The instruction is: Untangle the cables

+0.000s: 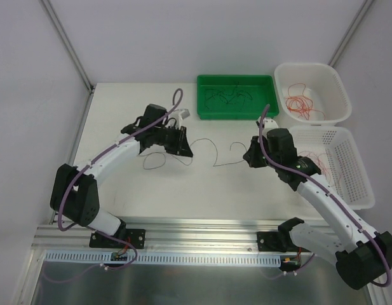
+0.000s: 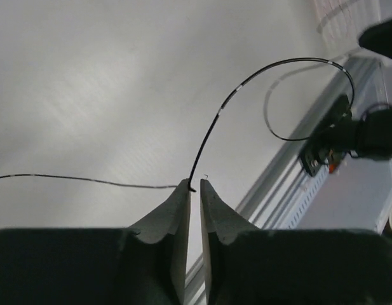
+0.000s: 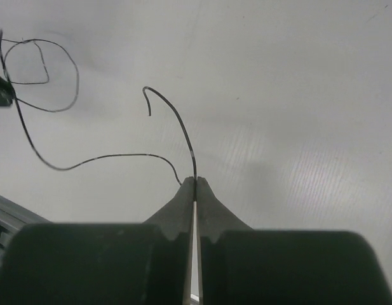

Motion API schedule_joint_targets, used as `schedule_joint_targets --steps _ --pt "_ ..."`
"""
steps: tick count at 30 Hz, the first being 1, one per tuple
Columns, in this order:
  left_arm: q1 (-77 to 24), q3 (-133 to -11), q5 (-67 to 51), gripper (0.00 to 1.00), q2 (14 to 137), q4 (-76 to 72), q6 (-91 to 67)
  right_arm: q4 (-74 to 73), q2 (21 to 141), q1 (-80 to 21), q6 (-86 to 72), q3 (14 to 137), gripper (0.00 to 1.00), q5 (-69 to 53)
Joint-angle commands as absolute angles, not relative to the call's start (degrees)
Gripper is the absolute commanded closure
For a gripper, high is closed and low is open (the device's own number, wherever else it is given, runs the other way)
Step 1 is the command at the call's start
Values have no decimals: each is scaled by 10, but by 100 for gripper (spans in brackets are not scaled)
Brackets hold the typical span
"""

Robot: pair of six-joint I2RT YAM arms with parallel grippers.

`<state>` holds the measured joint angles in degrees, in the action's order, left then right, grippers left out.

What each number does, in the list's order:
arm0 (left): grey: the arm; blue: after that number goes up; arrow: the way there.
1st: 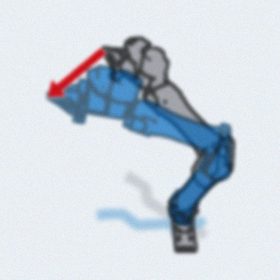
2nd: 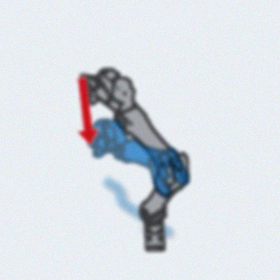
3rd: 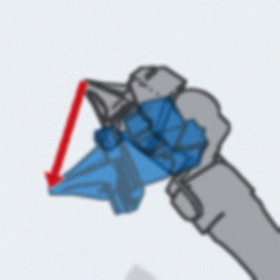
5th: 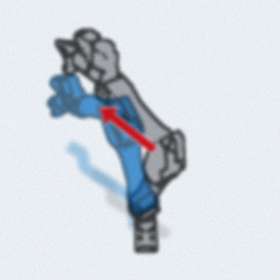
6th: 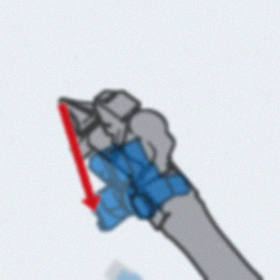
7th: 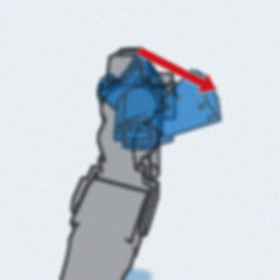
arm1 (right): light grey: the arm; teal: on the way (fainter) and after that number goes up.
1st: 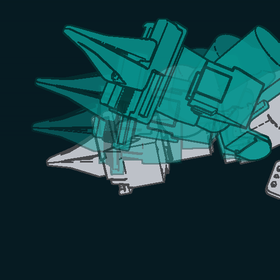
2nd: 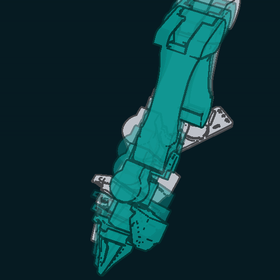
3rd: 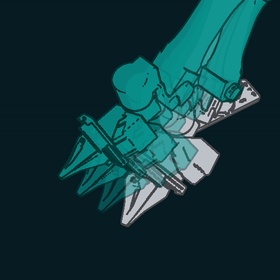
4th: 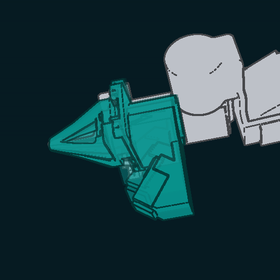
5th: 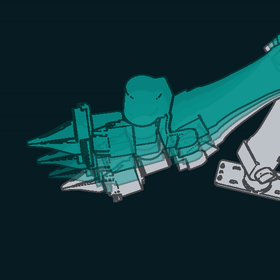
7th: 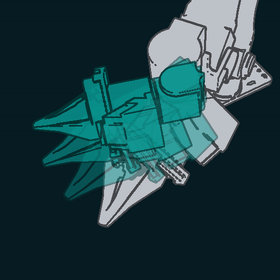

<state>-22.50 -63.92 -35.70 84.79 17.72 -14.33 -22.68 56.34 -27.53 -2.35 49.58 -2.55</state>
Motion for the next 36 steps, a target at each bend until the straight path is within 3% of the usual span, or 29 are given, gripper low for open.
schedule_joint_targets --steps 1,3,4,8,11,18,27,29,30,36 --pt "-287 -662 -443 85 844 156 -102 -186 557 -283 -38 489 99 -59" --pt "-290 -658 -437 75 827 149 -101 -178 562 -294 -34 486 99 -68" --pt "-287 -654 -399 59 820 149 -99 -177 565 -299 -29 486 99 -69" --pt "-265 -635 -292 26 779 149 -105 -173 589 -335 -19 497 98 -67" --pt "-235 -621 -198 13 738 149 -124 -171 619 -367 -11 513 95 -46" --pt "-179 -596 -84 10 681 151 -147 -177 743 -436 14 586 88 -4" --pt "-166 -591 -57 10 666 156 -134 -126 914 -457 2 669 86 5" --pt "-164 -592 -61 10 669 156 -135 -116 950 -457 2 685 80 -25" --pt "-163 -593 -64 10 670 156 -135 -113 963 -457 -11 691 68 -32" --pt "-156 -595 -72 11 671 157 -137 -105 1025 -457 -33 714 48 -74"
